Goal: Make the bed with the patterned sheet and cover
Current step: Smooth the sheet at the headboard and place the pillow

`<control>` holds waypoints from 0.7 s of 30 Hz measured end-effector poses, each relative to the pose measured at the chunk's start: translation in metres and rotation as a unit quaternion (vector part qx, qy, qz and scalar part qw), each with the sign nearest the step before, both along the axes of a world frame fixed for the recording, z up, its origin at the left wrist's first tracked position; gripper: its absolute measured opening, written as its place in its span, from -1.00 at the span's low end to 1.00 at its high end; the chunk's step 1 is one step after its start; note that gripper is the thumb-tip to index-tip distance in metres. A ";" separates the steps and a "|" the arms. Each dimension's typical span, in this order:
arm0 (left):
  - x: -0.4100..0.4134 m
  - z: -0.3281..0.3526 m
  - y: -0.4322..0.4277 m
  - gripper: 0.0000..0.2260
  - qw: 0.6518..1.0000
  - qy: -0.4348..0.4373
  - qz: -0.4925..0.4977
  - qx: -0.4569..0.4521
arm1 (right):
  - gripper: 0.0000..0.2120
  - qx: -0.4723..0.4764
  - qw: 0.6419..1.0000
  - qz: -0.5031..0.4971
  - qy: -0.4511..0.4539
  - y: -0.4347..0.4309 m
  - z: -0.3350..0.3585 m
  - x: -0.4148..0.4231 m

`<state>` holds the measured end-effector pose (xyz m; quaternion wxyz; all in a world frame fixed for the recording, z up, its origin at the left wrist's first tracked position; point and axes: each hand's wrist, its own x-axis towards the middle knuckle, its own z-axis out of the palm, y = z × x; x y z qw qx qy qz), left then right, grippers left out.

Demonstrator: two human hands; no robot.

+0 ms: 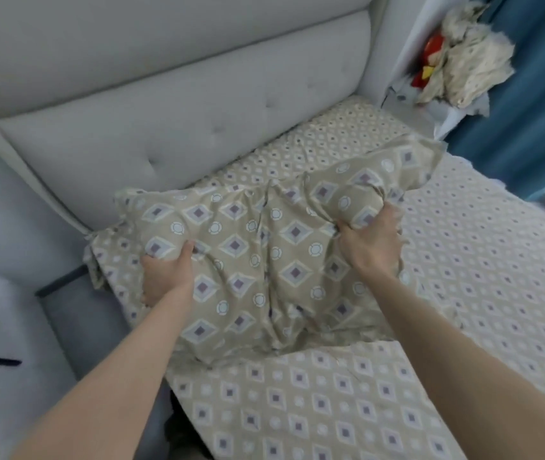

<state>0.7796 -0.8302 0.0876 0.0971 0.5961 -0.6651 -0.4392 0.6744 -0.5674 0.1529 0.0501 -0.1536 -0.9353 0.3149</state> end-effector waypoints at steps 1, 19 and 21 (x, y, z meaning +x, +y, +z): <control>-0.005 -0.002 -0.019 -0.22 1.000 0.001 0.025 0.010 | -0.30 0.004 1.000 0.025 -0.005 -0.023 0.000 -0.018; -0.102 -0.078 -0.200 -0.34 0.993 -0.070 0.049 0.077 | -0.43 0.054 0.937 0.235 -0.255 -0.275 -0.105 -0.199; -0.103 -0.077 -0.198 -0.42 0.996 -0.056 0.006 0.066 | -0.45 0.020 0.935 0.236 -0.264 -0.274 -0.108 -0.179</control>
